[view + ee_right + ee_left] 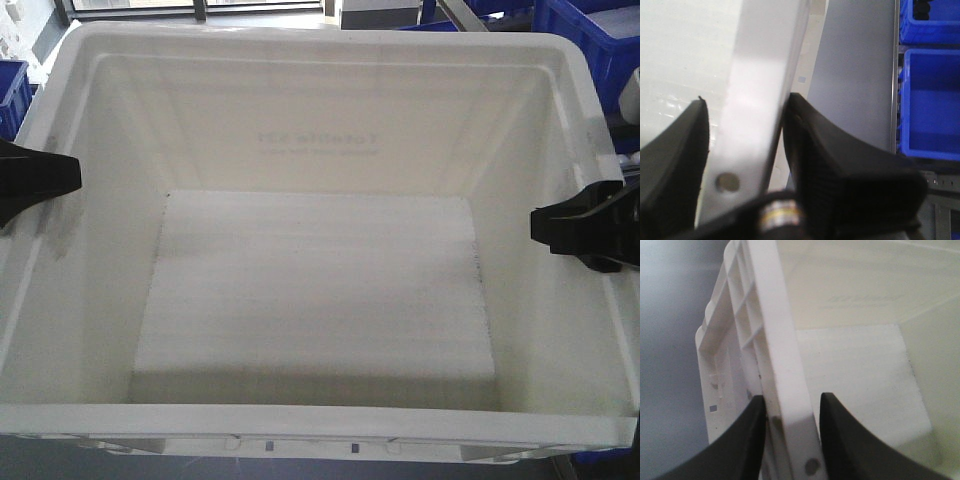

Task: Move bin from left to right shelf
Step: 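Carry the held tote toward the other shelf with both grippers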

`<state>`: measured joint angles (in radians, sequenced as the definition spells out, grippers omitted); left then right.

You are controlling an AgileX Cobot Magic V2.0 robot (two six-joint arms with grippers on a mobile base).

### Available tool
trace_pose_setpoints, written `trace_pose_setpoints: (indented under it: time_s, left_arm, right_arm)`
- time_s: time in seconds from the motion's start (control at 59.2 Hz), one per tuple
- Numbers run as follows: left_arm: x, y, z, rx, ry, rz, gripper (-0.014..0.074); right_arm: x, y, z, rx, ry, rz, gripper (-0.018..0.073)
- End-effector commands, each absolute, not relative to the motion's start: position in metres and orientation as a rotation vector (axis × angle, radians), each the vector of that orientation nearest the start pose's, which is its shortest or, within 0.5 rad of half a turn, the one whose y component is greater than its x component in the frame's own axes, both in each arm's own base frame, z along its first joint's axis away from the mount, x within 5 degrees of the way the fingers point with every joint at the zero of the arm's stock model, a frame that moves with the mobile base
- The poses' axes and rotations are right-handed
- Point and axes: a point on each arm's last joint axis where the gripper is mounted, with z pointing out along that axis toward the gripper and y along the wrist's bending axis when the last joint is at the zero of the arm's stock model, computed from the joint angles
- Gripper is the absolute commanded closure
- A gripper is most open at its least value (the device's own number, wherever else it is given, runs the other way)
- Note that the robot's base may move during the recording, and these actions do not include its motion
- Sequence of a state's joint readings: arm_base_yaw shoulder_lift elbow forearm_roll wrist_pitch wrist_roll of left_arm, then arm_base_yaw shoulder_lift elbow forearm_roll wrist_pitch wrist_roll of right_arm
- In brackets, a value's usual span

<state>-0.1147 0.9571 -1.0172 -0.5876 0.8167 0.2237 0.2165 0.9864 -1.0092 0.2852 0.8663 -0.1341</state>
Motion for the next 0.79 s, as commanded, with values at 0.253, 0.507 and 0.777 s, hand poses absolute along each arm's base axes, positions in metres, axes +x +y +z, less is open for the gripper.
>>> trace_pose_setpoints:
  time_s: [0.253,0.507,0.777]
  left_arm:
    - [0.1715,-0.0669,0.4154,0.115,2.003,-0.803,0.0603]
    - [0.1715,-0.0669,0.4154,0.115,2.003,-0.803,0.0603]
    - [0.1715,-0.0669,0.4154,0.115,2.003,-0.803,0.0603]
  right_arm:
    - [0.1799,0.0690,0.3955,-0.235,2.125,0.547,0.0564]
    - [0.1799,0.0690,0.3955,-0.235,2.125,0.547,0.0564]
    - [0.1798,0.0690,0.3954,-0.236,2.126,0.547,0.0564]
